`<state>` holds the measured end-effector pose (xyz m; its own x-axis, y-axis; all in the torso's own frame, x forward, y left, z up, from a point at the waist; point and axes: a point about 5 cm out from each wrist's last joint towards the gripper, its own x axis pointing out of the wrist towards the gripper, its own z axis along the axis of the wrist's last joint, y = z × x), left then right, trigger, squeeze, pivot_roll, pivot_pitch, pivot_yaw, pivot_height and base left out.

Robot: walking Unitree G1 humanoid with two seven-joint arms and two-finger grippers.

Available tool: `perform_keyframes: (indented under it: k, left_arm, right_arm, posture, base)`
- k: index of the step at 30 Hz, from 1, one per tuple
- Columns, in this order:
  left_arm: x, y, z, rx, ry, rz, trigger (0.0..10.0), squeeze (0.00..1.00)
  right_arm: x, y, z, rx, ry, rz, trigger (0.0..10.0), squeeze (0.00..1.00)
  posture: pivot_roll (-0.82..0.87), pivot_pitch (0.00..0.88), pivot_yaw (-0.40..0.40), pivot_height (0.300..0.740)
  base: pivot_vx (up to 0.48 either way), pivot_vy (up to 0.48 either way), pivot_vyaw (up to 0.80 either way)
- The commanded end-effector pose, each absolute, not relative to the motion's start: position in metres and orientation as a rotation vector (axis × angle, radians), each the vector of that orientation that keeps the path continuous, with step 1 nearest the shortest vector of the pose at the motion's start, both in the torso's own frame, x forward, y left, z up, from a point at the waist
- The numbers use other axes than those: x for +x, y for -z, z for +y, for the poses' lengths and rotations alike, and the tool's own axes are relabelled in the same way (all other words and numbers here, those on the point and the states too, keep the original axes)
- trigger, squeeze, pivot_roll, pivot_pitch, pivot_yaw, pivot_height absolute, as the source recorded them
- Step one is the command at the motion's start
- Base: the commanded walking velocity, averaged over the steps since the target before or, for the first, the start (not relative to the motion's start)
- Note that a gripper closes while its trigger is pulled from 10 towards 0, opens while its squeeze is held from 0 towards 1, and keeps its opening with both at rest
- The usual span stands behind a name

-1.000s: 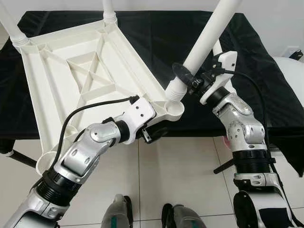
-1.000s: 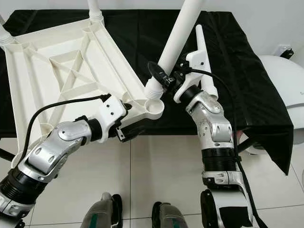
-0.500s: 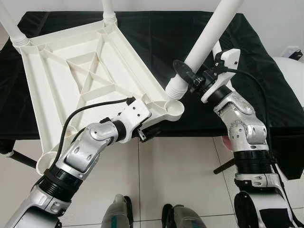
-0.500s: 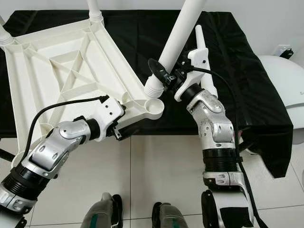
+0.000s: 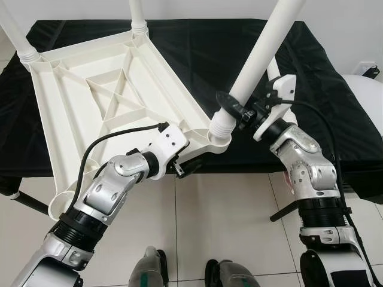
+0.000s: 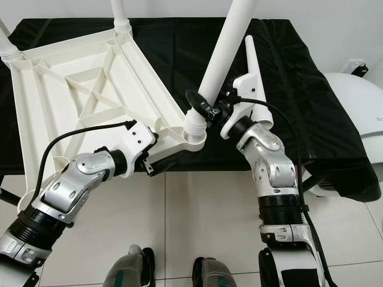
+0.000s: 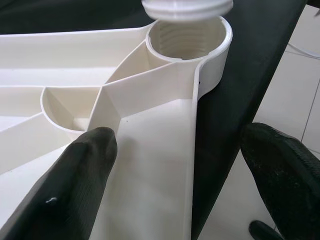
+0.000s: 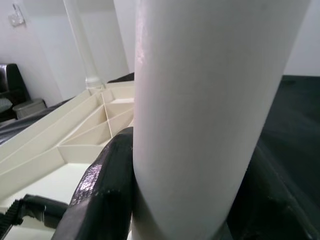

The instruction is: Building children table

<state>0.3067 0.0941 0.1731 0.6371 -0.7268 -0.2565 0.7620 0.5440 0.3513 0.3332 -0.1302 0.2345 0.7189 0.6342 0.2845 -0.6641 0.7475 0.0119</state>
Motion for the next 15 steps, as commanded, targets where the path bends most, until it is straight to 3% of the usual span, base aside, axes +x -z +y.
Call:
perform_keyframes:
  k: [1,15]
  left_arm:
    - [0.303,-0.15,0.094,0.437,0.907,0.2,10.0,0.0]
    - [0.293,-0.168,0.083,0.411,1.006,0.17,10.0,0.0]
  right_arm:
    - [0.331,-0.236,-0.13,0.089,-0.735,-0.275,10.0,0.0]
    - [0.329,-0.236,-0.131,0.084,-0.735,-0.282,10.0,0.0]
  posture:
    - [-0.07,0.162,0.001,0.74]
    - [-0.07,0.166,0.007,0.74]
  base:
    - [0.0,0.0,0.0]
    - [0.0,0.0,0.0]
